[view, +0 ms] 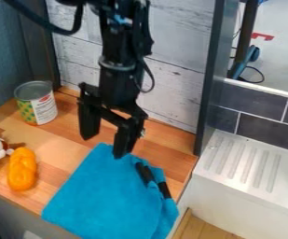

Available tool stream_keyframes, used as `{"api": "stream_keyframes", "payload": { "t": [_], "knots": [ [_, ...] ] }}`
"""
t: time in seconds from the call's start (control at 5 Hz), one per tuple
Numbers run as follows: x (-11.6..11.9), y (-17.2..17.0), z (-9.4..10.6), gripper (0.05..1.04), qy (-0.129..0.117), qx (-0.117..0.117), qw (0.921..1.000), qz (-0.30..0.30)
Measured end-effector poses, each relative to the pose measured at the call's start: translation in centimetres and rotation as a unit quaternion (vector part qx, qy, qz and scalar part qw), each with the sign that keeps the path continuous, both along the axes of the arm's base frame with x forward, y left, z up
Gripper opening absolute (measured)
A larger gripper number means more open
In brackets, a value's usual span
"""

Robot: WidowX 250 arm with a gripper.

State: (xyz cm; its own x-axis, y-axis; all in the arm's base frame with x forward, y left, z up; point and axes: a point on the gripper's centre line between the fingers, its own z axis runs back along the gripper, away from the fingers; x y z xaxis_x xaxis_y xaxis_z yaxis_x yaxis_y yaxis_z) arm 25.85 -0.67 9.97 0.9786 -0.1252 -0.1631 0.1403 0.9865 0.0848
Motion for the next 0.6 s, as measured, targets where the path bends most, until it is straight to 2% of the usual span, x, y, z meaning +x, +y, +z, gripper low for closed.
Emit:
{"api": "stream_keyframes", "payload": {
  "t": [0.2,0.4,0.6],
  "knots": [
    [-0.5,2.6,2.3,1.001,-0.028,-0.002,0.999,0.035],
    [-0.8,5.0,3.1,1.001,-0.041,-0.003,0.9974,0.059],
    [-0.6,6.2,3.8,1.001,-0.048,-0.004,0.9976,0.05]
  ]
}}
